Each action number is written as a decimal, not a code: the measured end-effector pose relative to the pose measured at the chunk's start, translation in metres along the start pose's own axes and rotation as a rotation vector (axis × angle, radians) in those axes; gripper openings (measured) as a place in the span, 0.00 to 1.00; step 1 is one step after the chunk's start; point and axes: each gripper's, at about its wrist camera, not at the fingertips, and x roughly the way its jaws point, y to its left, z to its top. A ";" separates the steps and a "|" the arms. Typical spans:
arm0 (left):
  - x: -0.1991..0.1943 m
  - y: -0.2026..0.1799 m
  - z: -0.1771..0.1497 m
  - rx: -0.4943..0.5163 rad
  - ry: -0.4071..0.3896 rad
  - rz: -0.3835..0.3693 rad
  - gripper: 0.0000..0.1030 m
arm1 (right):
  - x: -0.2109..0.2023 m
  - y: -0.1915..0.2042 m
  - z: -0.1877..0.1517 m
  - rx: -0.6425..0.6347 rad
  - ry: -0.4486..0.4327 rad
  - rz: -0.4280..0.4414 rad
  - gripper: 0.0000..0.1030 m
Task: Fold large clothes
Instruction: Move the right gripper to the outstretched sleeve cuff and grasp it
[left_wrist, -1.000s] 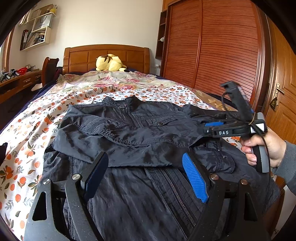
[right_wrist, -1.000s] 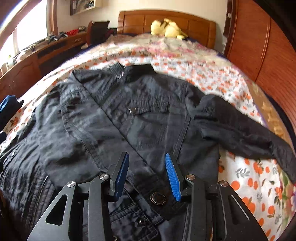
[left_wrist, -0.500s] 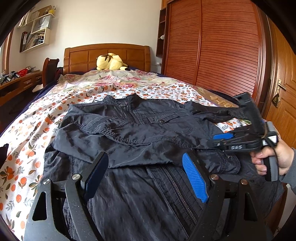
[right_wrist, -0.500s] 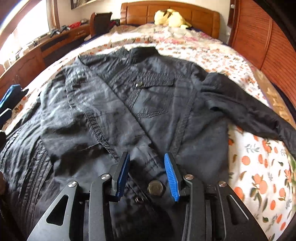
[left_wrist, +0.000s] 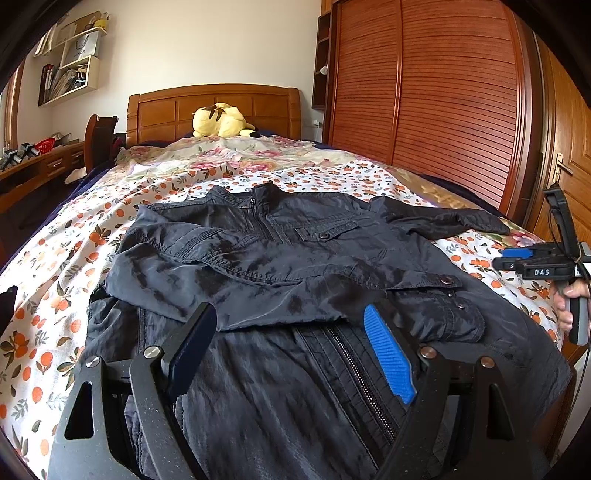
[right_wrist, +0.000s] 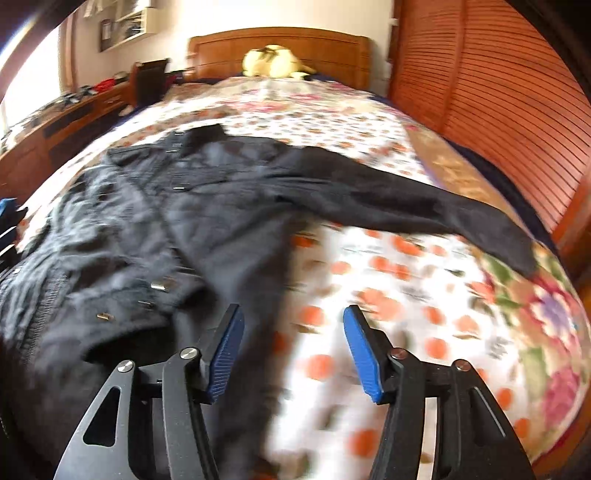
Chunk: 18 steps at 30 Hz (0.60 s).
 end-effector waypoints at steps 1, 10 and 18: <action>0.001 0.000 0.000 0.001 0.002 0.001 0.80 | -0.001 -0.009 -0.003 0.009 -0.002 -0.019 0.59; 0.004 0.000 -0.002 0.002 0.013 0.004 0.80 | 0.018 -0.082 0.002 0.077 -0.003 -0.166 0.59; 0.008 -0.001 -0.005 0.006 0.023 0.009 0.80 | 0.040 -0.150 0.034 0.150 0.004 -0.300 0.59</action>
